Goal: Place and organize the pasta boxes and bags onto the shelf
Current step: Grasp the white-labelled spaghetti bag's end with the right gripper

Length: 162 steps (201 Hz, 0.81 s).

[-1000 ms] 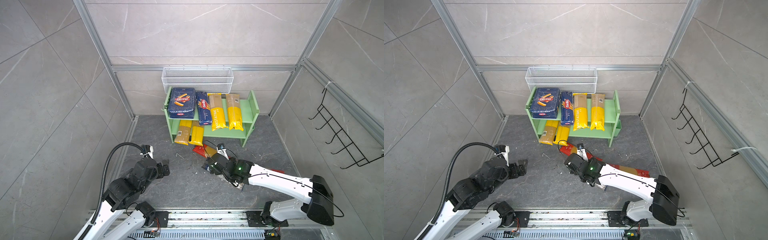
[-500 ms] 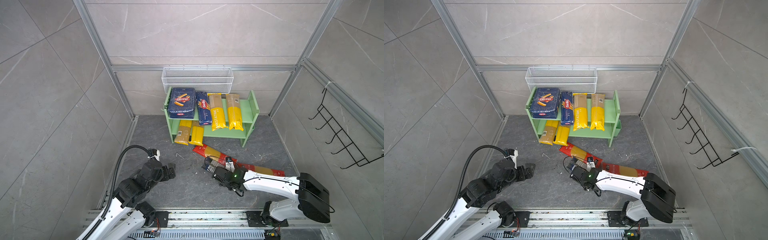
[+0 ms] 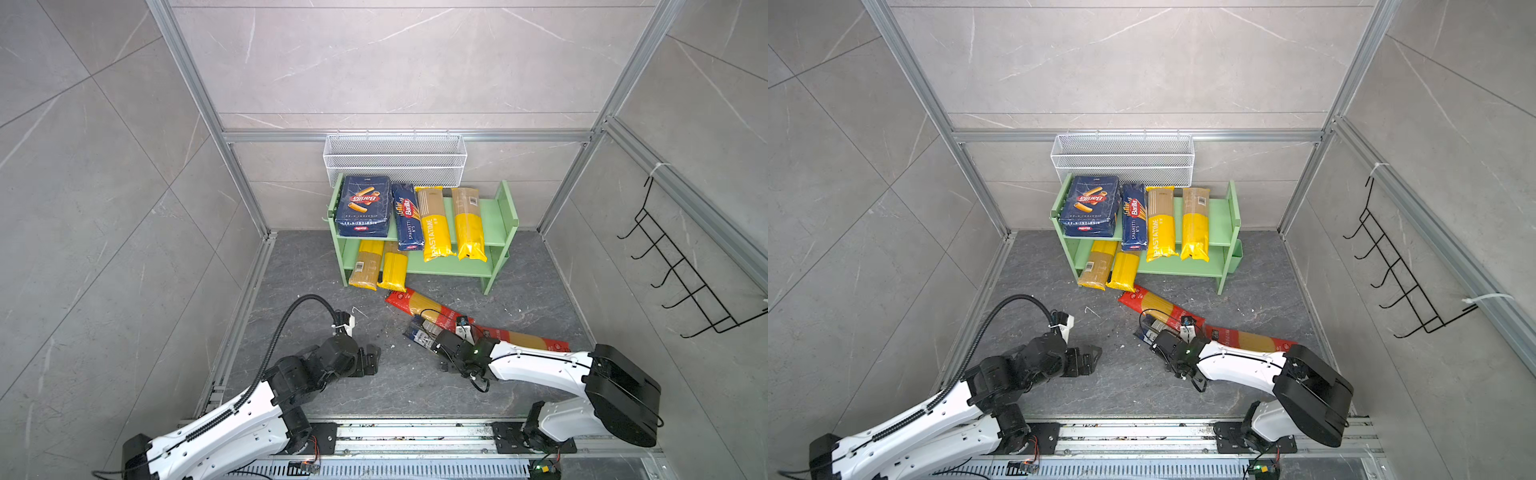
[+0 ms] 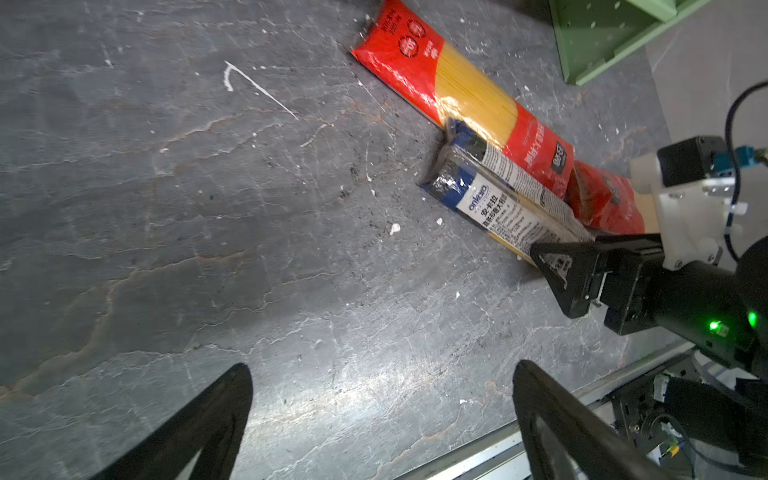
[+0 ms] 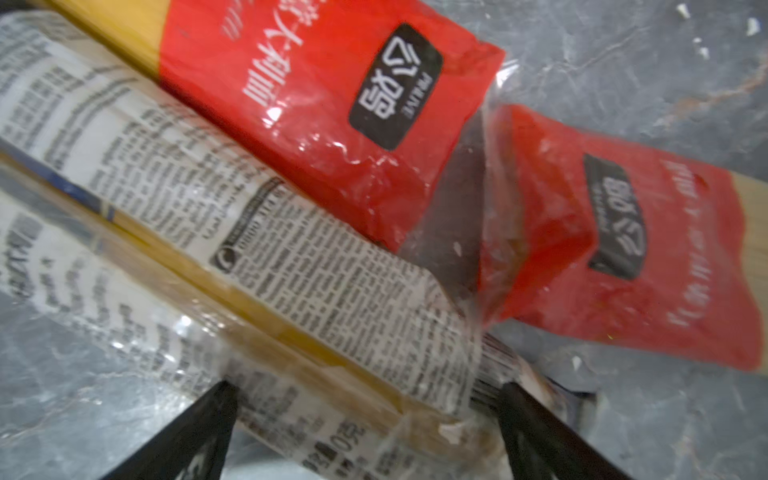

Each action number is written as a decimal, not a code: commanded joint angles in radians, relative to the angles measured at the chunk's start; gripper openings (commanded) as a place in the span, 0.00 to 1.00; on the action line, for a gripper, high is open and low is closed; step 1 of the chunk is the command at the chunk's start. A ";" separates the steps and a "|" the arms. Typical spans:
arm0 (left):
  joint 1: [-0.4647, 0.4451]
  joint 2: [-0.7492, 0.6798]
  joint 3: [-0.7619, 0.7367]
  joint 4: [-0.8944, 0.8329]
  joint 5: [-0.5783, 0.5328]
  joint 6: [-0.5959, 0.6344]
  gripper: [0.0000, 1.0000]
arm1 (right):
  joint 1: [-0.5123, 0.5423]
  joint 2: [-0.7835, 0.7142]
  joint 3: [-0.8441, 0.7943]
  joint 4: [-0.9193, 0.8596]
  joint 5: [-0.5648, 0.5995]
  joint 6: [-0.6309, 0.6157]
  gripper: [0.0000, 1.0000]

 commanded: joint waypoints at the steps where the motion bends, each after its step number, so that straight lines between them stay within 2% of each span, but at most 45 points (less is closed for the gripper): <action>1: -0.050 0.033 0.030 0.046 -0.088 -0.032 0.99 | -0.003 0.058 -0.040 0.122 -0.175 -0.032 0.99; 29: -0.070 -0.012 0.024 0.016 -0.129 -0.048 0.99 | 0.009 0.103 -0.052 0.207 -0.292 -0.034 0.99; 89: -0.070 -0.189 0.014 -0.145 -0.197 -0.090 0.99 | 0.114 0.244 0.078 0.249 -0.398 -0.012 0.99; 127: -0.070 -0.286 0.027 -0.244 -0.251 -0.114 0.99 | 0.128 0.332 0.169 0.280 -0.455 0.004 0.99; 162: -0.069 -0.319 0.055 -0.311 -0.285 -0.117 0.99 | 0.142 0.304 0.230 0.256 -0.494 -0.002 0.99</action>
